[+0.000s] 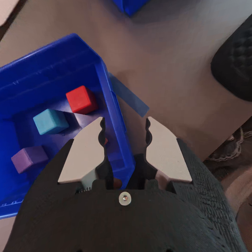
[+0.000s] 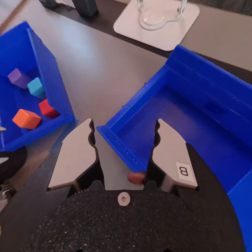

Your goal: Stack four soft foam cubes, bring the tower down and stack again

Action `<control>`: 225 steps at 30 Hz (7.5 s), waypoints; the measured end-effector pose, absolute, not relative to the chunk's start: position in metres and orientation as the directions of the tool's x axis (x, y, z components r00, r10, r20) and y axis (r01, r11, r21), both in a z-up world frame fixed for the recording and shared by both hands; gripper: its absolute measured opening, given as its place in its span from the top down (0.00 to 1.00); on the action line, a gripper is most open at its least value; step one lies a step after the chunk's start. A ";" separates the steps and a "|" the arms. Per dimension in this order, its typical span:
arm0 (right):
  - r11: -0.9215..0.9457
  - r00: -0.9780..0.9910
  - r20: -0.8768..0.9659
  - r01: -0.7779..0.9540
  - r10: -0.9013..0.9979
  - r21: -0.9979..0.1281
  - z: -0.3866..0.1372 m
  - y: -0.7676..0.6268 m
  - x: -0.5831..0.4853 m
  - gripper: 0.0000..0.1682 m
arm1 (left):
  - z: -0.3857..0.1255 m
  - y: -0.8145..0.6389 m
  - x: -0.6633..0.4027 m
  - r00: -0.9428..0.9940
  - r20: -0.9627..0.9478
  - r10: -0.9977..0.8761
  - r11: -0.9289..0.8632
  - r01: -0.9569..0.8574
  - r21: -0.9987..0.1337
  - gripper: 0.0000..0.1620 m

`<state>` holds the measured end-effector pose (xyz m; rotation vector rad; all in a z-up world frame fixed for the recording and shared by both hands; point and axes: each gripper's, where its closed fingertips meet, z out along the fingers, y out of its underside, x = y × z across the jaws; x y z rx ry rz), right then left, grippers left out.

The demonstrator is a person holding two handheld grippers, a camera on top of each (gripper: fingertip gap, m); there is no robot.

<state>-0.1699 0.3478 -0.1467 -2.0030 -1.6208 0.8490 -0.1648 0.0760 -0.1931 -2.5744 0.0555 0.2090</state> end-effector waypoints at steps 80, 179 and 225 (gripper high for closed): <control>0.564 -0.547 0.458 0.818 0.700 0.114 -0.262 0.313 0.070 0.84 | -0.251 -0.163 -0.368 0.674 -0.261 -0.692 -0.679 -0.730 -0.086 0.85; -0.126 -0.708 -0.135 0.065 0.694 -0.990 -0.047 0.034 -0.172 0.63 | -0.041 0.025 -0.177 0.873 0.185 -0.451 0.386 0.377 -0.842 0.70; 0.373 -0.639 0.027 0.415 0.769 -0.830 -0.254 0.136 -0.160 0.63 | -0.184 0.007 -0.192 0.962 -0.140 -0.234 -0.381 -0.223 -0.897 0.52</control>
